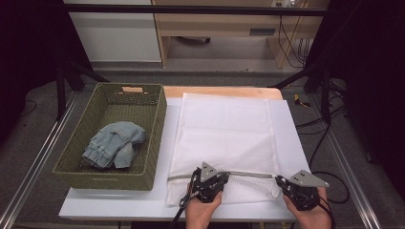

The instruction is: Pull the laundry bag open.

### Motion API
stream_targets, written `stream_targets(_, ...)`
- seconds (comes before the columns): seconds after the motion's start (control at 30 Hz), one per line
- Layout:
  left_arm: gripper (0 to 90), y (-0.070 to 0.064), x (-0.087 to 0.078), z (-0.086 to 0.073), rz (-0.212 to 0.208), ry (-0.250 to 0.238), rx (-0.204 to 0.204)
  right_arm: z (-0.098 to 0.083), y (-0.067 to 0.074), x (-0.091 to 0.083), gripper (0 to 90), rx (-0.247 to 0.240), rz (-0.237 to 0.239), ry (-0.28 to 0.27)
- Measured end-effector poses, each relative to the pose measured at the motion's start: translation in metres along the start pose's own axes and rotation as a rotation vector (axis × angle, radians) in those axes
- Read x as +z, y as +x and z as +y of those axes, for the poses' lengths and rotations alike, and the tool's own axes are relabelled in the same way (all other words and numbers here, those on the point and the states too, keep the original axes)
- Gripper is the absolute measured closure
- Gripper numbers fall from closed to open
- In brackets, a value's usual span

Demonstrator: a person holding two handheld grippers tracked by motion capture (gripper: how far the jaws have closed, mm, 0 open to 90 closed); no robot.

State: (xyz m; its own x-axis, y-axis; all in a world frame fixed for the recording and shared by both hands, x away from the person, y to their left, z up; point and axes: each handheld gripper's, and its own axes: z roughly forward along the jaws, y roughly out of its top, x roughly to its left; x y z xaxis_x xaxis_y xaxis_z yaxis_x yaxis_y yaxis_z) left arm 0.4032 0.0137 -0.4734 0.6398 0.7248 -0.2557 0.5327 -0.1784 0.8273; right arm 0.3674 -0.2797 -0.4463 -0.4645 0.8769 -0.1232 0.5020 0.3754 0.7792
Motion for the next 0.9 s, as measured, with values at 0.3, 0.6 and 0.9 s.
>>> stream_targets(0.3, 87.0, 0.002, -0.008, 0.0, 0.006, -0.014, -0.001, 0.0, -0.001, 0.0, 85.9, 0.003, 0.004, -0.002)
stream_targets(0.6, 87.0, 0.01, -0.014, -0.003, 0.009, -0.018, -0.034, 0.0, 0.0, -0.001, 85.8, 0.005, 0.002, -0.002)
stream_targets(0.9, 87.0, 0.011, -0.016, -0.004, 0.013, -0.013, -0.023, 0.0, 0.0, -0.001, 85.7, 0.005, 0.005, -0.002)
